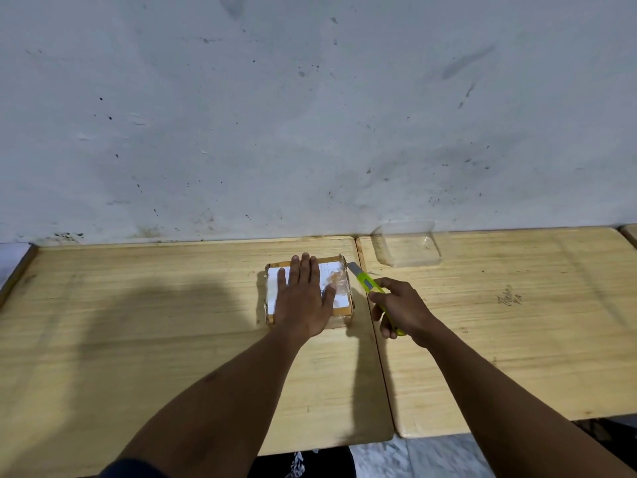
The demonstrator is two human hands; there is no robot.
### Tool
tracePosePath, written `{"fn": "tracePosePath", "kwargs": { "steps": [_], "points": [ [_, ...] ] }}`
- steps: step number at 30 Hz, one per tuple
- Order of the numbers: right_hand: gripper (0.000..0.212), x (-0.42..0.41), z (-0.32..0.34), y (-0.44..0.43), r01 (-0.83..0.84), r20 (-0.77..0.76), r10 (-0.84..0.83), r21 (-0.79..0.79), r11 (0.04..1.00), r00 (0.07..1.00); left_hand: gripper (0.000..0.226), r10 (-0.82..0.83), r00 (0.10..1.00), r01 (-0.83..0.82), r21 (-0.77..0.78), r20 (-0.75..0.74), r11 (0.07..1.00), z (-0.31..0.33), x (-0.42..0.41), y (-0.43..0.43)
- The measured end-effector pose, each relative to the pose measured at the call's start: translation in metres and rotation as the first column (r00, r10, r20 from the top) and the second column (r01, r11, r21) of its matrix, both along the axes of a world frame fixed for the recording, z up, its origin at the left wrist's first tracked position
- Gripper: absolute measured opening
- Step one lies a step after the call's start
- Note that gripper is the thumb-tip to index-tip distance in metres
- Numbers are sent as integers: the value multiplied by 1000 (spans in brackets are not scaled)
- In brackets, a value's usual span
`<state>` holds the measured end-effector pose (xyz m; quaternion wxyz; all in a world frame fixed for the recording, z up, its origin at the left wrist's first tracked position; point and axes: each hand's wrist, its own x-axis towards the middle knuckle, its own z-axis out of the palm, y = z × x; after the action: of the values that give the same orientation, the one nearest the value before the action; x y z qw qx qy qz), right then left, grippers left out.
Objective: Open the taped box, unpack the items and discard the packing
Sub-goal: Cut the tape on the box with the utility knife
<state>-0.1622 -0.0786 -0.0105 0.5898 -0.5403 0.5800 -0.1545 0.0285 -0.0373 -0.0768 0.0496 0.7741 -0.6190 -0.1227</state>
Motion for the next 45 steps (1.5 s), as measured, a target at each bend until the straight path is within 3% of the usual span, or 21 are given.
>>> {"fn": "tracePosePath", "kwargs": {
  "steps": [9, 13, 16, 21, 26, 38, 45],
  "points": [
    [38, 13, 3, 5, 0, -36, 1, 24, 1000, 999, 70, -1, 1000, 1, 11, -10, 1000, 1, 0, -1],
    [60, 23, 16, 9, -57, -117, 54, -26, 998, 992, 70, -3, 1000, 3, 13, -2, 1000, 1, 0, -1],
    [66, 34, 22, 10, -106, -200, 86, -91, 990, 976, 69, -4, 1000, 4, 9, -2, 1000, 1, 0, -1],
    [54, 50, 26, 9, -156, -324, 88, -191, 969, 942, 69, 12, 1000, -12, 14, 1, 1000, 1, 0, -6],
    [47, 54, 30, 7, -247, -421, 159, -163, 955, 893, 69, 24, 998, -25, 15, 65, 1000, 0, -5, -5],
    [41, 48, 47, 16, -330, -521, 235, -98, 939, 821, 68, 27, 999, -27, 16, 41, 999, 0, -5, -4],
    [40, 43, 52, 28, -349, -502, 255, -102, 931, 826, 68, 35, 999, -36, 20, 34, 999, 1, -7, -5]
  ]
}}
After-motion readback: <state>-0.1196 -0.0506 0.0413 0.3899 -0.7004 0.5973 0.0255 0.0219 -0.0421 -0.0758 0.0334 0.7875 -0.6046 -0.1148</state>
